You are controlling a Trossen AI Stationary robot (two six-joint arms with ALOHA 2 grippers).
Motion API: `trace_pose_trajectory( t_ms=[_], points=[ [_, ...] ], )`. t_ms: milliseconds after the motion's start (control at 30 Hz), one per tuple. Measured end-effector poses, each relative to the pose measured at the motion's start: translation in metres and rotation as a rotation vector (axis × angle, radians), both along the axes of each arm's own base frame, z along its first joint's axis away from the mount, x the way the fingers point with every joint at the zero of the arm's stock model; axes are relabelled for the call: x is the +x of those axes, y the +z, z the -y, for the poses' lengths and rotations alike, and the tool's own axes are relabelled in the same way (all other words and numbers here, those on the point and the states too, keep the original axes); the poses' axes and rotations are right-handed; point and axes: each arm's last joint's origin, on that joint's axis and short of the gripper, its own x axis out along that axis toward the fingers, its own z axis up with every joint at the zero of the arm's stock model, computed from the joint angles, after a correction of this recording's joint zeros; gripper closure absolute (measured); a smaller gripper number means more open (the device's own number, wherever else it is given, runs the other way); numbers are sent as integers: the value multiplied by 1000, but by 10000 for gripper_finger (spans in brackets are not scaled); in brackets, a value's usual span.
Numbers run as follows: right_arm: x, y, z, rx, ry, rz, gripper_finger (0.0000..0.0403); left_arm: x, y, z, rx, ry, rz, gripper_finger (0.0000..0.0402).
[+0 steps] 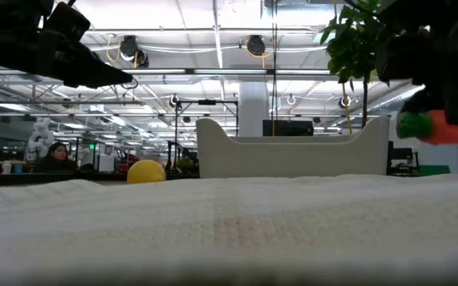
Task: Pick and placing Produce into tupperware
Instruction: Put the orange carrot into the gray bin
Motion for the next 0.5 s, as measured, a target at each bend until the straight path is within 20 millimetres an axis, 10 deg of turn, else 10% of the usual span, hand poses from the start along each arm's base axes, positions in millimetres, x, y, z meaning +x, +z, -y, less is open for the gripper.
trace_pose_trajectory(
  t_ms=[500],
  points=[
    [12,43,-2,-50,99,143,229,0,0,0,0,0,5,369]
  ],
)
